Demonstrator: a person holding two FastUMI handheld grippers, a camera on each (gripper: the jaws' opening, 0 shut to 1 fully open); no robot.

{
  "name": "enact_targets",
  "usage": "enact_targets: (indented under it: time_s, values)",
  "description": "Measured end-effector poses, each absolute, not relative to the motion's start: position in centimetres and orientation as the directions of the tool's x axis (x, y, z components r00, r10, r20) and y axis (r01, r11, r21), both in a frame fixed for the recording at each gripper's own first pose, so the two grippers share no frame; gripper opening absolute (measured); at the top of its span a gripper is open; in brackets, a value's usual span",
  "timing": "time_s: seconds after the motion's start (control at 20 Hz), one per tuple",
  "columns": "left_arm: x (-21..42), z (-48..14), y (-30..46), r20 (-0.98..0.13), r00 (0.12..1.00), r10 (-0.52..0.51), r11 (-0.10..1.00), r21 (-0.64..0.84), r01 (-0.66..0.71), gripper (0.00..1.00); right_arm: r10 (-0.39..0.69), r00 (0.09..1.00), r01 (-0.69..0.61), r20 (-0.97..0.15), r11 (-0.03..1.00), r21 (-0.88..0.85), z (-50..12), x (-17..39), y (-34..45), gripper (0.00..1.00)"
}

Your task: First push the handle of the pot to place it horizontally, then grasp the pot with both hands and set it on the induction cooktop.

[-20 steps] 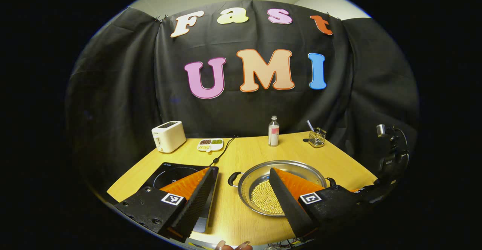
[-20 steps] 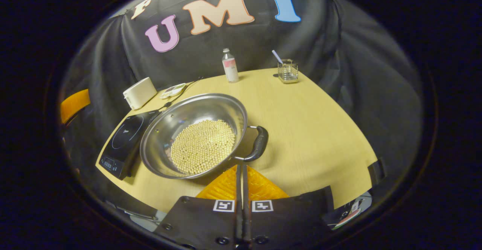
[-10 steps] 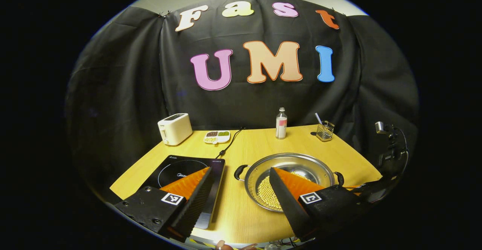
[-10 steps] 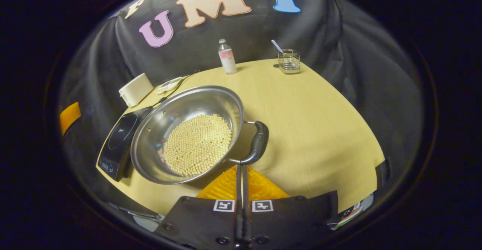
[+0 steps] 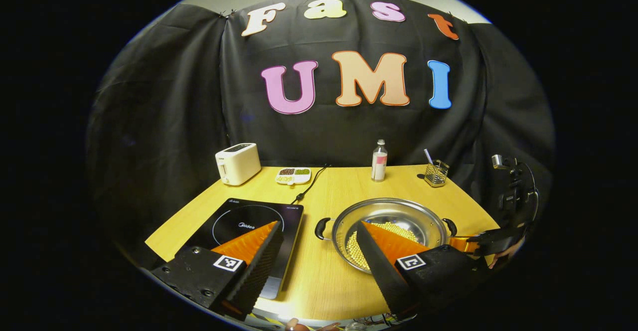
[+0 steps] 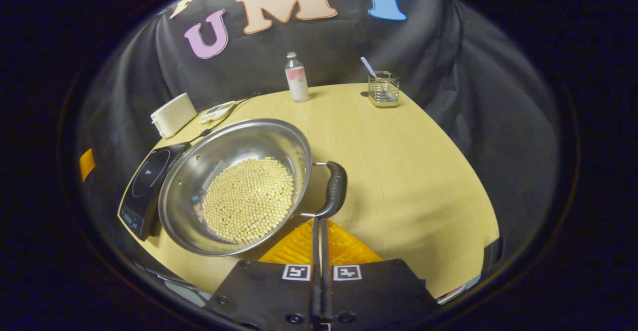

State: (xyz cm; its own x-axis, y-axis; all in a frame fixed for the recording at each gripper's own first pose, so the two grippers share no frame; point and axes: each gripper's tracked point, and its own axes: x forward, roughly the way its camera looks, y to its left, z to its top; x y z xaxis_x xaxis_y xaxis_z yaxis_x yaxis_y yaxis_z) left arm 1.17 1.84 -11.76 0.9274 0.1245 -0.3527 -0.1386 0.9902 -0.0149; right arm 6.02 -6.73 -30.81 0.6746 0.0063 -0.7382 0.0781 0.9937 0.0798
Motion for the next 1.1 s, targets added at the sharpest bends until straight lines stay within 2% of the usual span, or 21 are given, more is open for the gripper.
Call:
enact_targets:
  time_s: [0.35, 0.4, 0.45, 0.75, 0.9, 0.95, 1.0, 1.1]
  values:
    - [1.1, -12.3, 2.0, -0.371, 0.92, 0.13, 0.988, -0.028, -0.151, 0.96, -0.011, 0.687, 0.06, -0.727, 0.997, 0.041, -31.0, 8.1, -7.6, 0.03]
    - [1.0, -12.4, 2.0, -0.371, 0.919, 0.13, 0.988, -0.031, -0.152, 0.96, -0.012, 0.687, 0.058, -0.727, 0.998, 0.039, -31.0, 8.3, -7.7, 0.0]
    - [1.0, -12.4, 1.9, -0.374, 0.918, 0.129, 0.988, -0.034, -0.152, 0.96, -0.012, 0.688, 0.057, -0.725, 0.998, 0.038, -31.0, 8.5, -7.8, 0.03]
    - [1.2, -12.5, 2.2, -0.364, 0.921, 0.142, 0.986, -0.035, -0.166, 0.96, -0.028, 0.698, 0.062, -0.715, 0.998, 0.022, -30.3, 9.1, -8.1, 0.03]
    - [1.7, -12.4, 2.0, -0.347, 0.927, 0.143, 0.986, -0.035, -0.166, 0.97, -0.029, 0.712, 0.074, -0.701, 0.997, 0.034, -29.1, 8.5, -8.2, 0.03]
    - [2.0, -12.3, 1.9, -0.339, 0.93, 0.138, 0.987, -0.025, -0.156, 0.97, -0.031, 0.719, 0.08, -0.694, 0.996, 0.039, -28.3, 8.2, -8.2, 0.0]
    - [2.4, -12.5, 1.7, -0.339, 0.931, 0.134, 0.99, -0.005, -0.144, 0.96, -0.022, 0.73, 0.086, -0.683, 0.995, 0.06, -27.5, 8.2, -8.1, 0.03]
    - [3.0, -12.9, 1.3, -0.343, 0.932, 0.119, 0.993, 0.015, -0.121, 0.97, -0.006, 0.745, 0.085, -0.667, 0.993, 0.086, -25.8, 8.1, -7.6, 0.02]
